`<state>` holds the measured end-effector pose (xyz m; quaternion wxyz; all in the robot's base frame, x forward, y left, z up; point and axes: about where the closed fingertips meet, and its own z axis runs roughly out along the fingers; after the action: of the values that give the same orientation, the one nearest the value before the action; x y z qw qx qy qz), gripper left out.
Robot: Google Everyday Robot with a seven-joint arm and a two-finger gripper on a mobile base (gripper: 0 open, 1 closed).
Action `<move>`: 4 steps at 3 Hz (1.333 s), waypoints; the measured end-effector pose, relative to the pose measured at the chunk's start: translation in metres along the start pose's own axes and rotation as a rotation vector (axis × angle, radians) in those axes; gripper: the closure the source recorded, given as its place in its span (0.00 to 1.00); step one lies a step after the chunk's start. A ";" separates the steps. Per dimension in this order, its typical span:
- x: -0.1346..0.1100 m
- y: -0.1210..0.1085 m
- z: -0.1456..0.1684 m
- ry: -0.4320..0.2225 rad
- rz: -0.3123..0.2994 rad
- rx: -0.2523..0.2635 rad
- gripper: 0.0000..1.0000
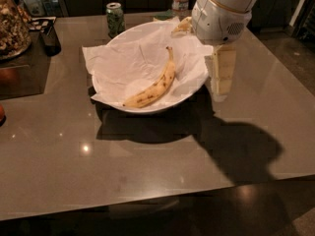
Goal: Pick banana from white bowl
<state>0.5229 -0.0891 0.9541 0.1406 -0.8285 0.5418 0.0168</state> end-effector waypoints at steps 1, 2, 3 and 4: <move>-0.002 -0.025 0.007 -0.074 -0.024 0.005 0.00; -0.009 -0.063 0.012 -0.142 -0.066 0.010 0.00; -0.016 -0.090 0.021 -0.195 -0.078 0.017 0.00; -0.017 -0.100 0.021 -0.198 -0.075 0.055 0.19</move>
Offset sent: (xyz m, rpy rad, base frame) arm 0.0751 0.0506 0.0129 0.1554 0.1071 0.1804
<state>0.6088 -0.0313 0.9590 0.2168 -0.8382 0.4942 0.0784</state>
